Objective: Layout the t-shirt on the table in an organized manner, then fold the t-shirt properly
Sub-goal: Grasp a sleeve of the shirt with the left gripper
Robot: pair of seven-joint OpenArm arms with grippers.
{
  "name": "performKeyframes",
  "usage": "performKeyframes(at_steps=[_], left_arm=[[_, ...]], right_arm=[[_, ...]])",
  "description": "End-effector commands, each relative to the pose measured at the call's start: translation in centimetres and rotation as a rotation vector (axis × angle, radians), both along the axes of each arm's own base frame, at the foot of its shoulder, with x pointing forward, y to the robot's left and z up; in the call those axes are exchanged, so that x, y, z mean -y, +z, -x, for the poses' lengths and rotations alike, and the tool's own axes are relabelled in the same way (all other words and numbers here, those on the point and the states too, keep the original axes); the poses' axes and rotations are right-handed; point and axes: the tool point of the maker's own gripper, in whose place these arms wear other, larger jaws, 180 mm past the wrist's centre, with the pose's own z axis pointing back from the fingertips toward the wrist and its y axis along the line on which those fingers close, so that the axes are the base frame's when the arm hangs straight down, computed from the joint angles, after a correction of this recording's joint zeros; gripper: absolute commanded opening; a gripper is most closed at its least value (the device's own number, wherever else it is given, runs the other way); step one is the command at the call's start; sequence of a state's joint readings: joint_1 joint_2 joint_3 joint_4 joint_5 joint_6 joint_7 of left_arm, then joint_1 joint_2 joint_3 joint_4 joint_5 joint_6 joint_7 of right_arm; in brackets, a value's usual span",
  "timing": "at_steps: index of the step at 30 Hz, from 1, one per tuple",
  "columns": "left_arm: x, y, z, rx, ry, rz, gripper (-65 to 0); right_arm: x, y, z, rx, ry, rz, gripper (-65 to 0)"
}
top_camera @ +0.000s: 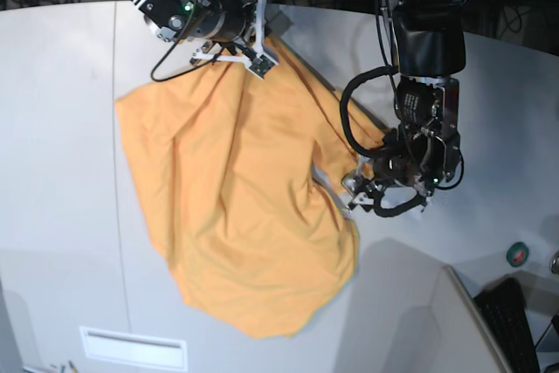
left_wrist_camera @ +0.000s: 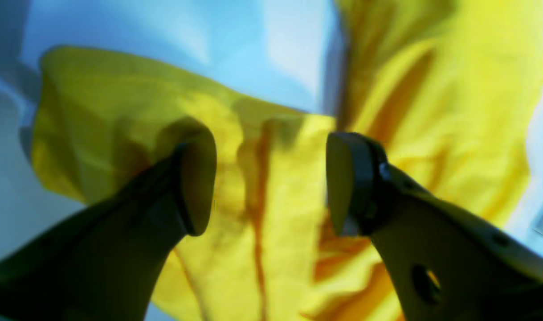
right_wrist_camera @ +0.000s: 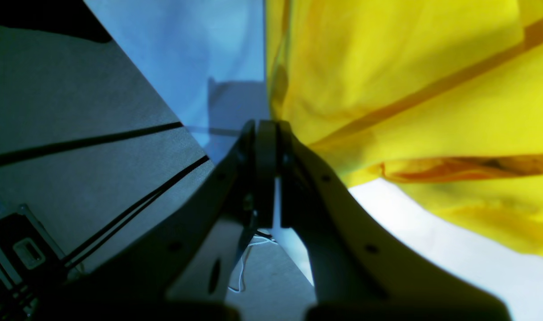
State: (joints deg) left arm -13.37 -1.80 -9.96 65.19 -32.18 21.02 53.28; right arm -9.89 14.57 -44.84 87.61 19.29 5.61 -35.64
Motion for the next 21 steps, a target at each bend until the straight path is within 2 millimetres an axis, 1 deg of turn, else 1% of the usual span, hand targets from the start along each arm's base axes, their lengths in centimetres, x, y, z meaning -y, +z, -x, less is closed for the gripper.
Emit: performKeyframes(at_steps=[1, 5, 8, 9, 10, 12, 14, 17, 18, 21], left_arm=[[0.74, 1.25, -1.76, 0.046, -0.018, 0.006, -28.1], [1.27, 0.60, -1.84, 0.059, -0.037, -0.028, -29.1], [1.34, 0.70, -1.84, 0.062, -0.036, -0.027, -29.5], [1.31, 0.75, -1.87, 0.063, -0.033, -0.026, -30.4], [1.27, 0.75, -1.87, 0.063, -0.031, -0.025, -33.6], [1.25, 0.82, -1.99, 0.066, -0.031, -0.025, -42.0], [1.13, 0.73, -2.01, 0.063, -0.030, -0.026, -52.0], [1.05, 0.75, -2.06, 0.064, -0.031, -0.028, -63.2], [1.05, 0.75, -2.06, 0.064, -0.031, -0.028, -65.0], [1.03, 1.18, -2.28, 0.079, -0.031, -0.030, -65.0]], right_arm=[[-0.38, 0.59, -0.66, 0.020, -0.005, -0.024, -65.0], [-0.38, 0.59, -0.66, 0.020, -0.005, -0.024, -65.0], [-0.24, 0.54, -0.65, 0.020, -0.004, -0.021, -65.0], [-0.24, 0.54, -0.65, 0.020, -0.004, -0.021, -65.0], [-0.17, 0.51, -0.65, 0.020, -0.004, -0.019, -65.0], [-0.14, 0.51, -0.69, 0.020, -0.006, -0.019, -65.0], [-0.14, 0.53, -0.77, 0.022, -0.006, -0.019, -65.0], [-0.28, 0.71, -1.22, 0.031, -0.006, -0.022, -65.0], [-0.28, 0.73, -1.29, 0.032, -0.006, -0.022, -65.0], [-0.35, 0.75, -1.29, 0.032, -0.006, -0.024, -65.0]])
